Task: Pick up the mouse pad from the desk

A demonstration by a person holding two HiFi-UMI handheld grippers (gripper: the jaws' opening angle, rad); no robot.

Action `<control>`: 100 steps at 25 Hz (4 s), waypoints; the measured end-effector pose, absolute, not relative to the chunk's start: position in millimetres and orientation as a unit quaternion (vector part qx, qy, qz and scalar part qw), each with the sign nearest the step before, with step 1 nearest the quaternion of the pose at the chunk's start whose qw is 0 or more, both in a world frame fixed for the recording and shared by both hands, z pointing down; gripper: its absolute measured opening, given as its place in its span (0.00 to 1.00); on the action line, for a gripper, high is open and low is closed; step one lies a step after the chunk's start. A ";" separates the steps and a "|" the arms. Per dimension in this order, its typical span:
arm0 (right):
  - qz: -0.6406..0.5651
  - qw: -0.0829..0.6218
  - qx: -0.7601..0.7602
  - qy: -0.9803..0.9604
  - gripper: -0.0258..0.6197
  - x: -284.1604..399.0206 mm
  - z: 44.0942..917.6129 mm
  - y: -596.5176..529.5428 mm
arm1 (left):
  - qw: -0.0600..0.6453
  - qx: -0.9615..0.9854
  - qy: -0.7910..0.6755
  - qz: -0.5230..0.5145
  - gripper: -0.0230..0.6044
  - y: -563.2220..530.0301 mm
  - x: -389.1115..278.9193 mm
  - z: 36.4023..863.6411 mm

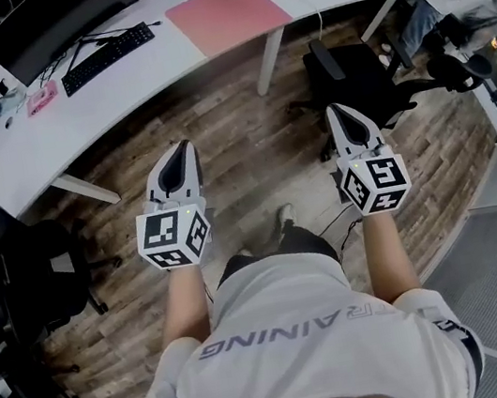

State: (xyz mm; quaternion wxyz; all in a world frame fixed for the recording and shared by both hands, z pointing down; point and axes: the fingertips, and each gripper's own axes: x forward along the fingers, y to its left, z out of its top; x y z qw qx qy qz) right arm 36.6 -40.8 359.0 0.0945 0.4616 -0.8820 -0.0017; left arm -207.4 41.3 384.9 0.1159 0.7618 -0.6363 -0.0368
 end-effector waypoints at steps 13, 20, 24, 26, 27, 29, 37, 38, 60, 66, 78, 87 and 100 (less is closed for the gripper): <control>0.008 0.064 0.416 -0.907 0.08 28.7 364.3 -193.7 | 0.097 0.727 -0.679 -0.016 0.09 -82.0 -208.9 376.0; 0.030 0.057 0.404 -0.912 0.08 63.7 372.7 -316.2 | 0.103 0.715 -0.691 0.004 0.09 -195.0 -174.3 375.7; 0.040 0.056 0.397 -0.915 0.08 86.2 381.7 -379.5 | 0.103 0.711 -0.696 0.012 0.09 -255.7 -149.7 377.6; 0.045 0.054 0.396 -0.915 0.08 97.3 386.6 -407.9 | 0.102 0.709 -0.698 0.016 0.09 -280.8 -139.7 379.9; 0.048 0.053 0.396 -0.915 0.08 101.6 389.3 -420.8 | 0.102 0.707 -0.700 0.017 0.09 -292.1 -136.4 381.9; 0.053 0.050 0.395 -0.916 0.08 106.0 394.0 -442.9 | 0.105 0.703 -0.703 0.022 0.09 -312.3 -133.3 385.7; 0.062 0.053 0.397 -0.914 0.08 97.3 407.7 -509.4 | 0.111 0.700 -0.705 0.031 0.09 -379.8 -146.6 396.1; 0.060 0.054 0.398 -0.914 0.08 93.9 408.0 -516.3 | 0.111 0.701 -0.703 0.030 0.09 -388.0 -150.0 397.7; 0.052 0.128 0.389 -0.911 0.08 -51.0 438.1 -695.5 | 0.166 0.682 -0.712 0.023 0.09 -558.2 -304.1 443.9; 0.063 0.155 0.354 -0.920 0.08 -73.4 466.0 -750.5 | 0.190 0.644 -0.740 0.034 0.09 -583.5 -315.2 465.7; 0.116 0.335 0.300 -0.886 0.38 -73.2 636.4 -845.1 | 0.349 0.542 -0.756 0.114 0.46 -617.5 -329.4 632.3; 0.181 0.426 0.279 -0.841 0.61 -67.7 764.6 -844.7 | 0.445 0.468 -0.734 0.210 0.58 -611.4 -344.4 770.4; 0.204 0.392 0.318 -0.839 0.46 -63.6 771.5 -835.0 | 0.441 0.455 -0.753 0.178 0.56 -612.3 -338.1 775.2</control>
